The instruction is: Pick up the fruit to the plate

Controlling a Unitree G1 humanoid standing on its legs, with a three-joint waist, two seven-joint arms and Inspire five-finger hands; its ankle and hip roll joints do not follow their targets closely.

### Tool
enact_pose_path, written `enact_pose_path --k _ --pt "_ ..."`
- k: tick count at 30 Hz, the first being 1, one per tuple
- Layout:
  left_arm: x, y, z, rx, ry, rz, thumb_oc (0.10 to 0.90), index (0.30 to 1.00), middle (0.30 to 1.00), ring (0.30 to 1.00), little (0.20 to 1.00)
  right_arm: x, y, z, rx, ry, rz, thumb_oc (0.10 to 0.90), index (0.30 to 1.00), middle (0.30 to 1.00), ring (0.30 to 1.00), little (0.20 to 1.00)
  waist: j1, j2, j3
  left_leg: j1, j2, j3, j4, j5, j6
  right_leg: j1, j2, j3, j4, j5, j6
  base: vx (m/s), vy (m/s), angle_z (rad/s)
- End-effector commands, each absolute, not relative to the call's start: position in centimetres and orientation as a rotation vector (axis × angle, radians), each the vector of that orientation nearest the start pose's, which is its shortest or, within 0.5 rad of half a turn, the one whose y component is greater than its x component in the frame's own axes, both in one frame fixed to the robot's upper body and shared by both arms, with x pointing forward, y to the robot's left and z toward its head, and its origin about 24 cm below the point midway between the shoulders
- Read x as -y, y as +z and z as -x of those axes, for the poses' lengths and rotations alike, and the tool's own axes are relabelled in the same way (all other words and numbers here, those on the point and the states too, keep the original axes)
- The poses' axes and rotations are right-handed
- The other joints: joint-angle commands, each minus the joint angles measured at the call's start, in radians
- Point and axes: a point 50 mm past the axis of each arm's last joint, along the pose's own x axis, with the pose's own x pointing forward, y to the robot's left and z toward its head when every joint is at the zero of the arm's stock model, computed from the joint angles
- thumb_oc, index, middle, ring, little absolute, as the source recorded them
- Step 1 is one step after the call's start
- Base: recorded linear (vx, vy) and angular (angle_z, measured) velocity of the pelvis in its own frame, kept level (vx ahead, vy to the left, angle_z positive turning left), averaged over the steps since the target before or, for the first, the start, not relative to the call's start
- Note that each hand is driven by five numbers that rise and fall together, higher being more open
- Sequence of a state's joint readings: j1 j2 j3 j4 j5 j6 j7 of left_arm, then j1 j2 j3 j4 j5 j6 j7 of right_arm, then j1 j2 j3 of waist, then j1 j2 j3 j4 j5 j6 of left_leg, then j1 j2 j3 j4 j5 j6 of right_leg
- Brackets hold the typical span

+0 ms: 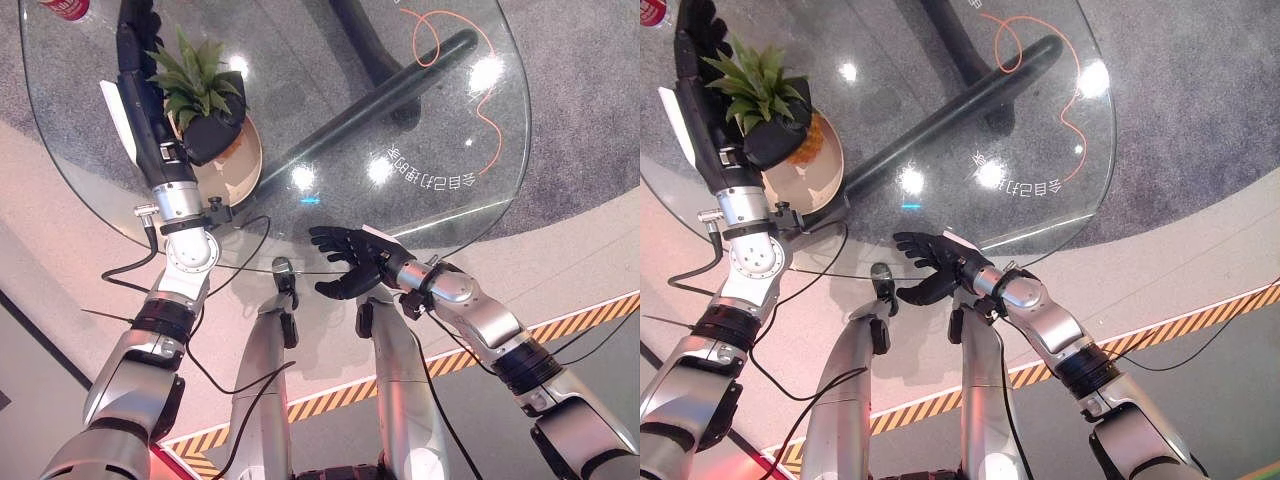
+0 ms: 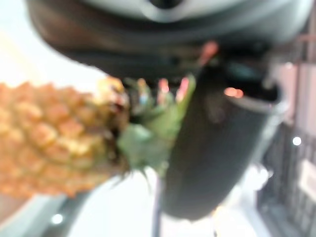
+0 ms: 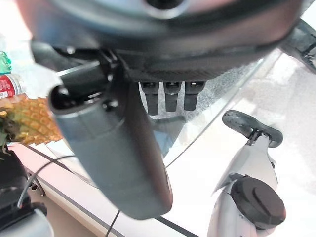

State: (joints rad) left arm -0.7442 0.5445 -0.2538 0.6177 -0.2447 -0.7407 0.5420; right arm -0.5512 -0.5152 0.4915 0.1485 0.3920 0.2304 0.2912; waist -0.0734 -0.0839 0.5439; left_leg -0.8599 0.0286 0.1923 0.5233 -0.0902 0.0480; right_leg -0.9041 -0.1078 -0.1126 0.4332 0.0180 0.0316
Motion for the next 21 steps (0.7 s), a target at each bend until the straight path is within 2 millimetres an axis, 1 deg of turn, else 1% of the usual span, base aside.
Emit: enact_pose_path --k 1,6,12,17,21 --pt "-22.2 24.0 -32.8 1.042 0.261 -0.057 0.800 0.900 0.900 0.900 0.900 10.5 12.3 -30.6 0.056 0.801 0.295 0.800 0.900 0.900 0.900 0.900 0.037 0.049 -0.024 0.095 -0.075 0.008 -0.124 0.036 0.006 0.059 0.042 -0.069 0.029 0.021 0.040 -0.02 -0.035 -0.03" --pt "-22.6 23.3 -32.6 1.015 0.236 -0.026 0.800 0.900 0.900 0.900 0.900 10.8 12.0 -30.3 0.061 0.796 0.290 0.800 0.900 0.900 0.900 0.900 0.037 0.058 -0.024 0.116 -0.072 0.012 -0.128 0.032 0.007 0.076 0.035 -0.069 0.028 0.014 0.042 -0.01 -0.014 -0.01" --pt "-23.5 21.8 -32.0 0.974 0.270 -0.003 0.800 0.900 0.900 0.900 0.900 11.4 11.6 -30.0 0.055 0.786 0.295 0.800 0.900 0.900 0.900 0.900 0.042 0.073 -0.024 0.159 -0.071 0.015 -0.140 0.030 0.007 0.110 0.027 -0.070 0.025 0.003 0.042 0.00 -0.010 -0.01" --pt "-24.4 20.7 -31.3 0.953 0.312 0.035 0.800 0.900 0.900 0.900 0.900 11.8 11.2 -29.8 0.045 0.777 0.300 0.800 0.900 0.900 0.900 0.900 0.047 0.078 -0.024 0.192 -0.065 0.018 -0.145 0.029 0.003 0.146 0.019 -0.077 0.017 -0.010 0.038 0.00 -0.027 -0.01" --pt "-24.9 20.2 -31.1 0.935 0.323 0.049 0.800 0.900 0.900 0.900 0.900 12.1 10.9 -29.6 0.039 0.771 0.297 0.800 0.900 0.900 0.900 0.900 0.050 0.079 -0.024 0.213 -0.063 0.016 -0.147 0.029 0.000 0.169 0.016 -0.082 0.015 -0.019 0.034 0.00 -0.037 0.00"
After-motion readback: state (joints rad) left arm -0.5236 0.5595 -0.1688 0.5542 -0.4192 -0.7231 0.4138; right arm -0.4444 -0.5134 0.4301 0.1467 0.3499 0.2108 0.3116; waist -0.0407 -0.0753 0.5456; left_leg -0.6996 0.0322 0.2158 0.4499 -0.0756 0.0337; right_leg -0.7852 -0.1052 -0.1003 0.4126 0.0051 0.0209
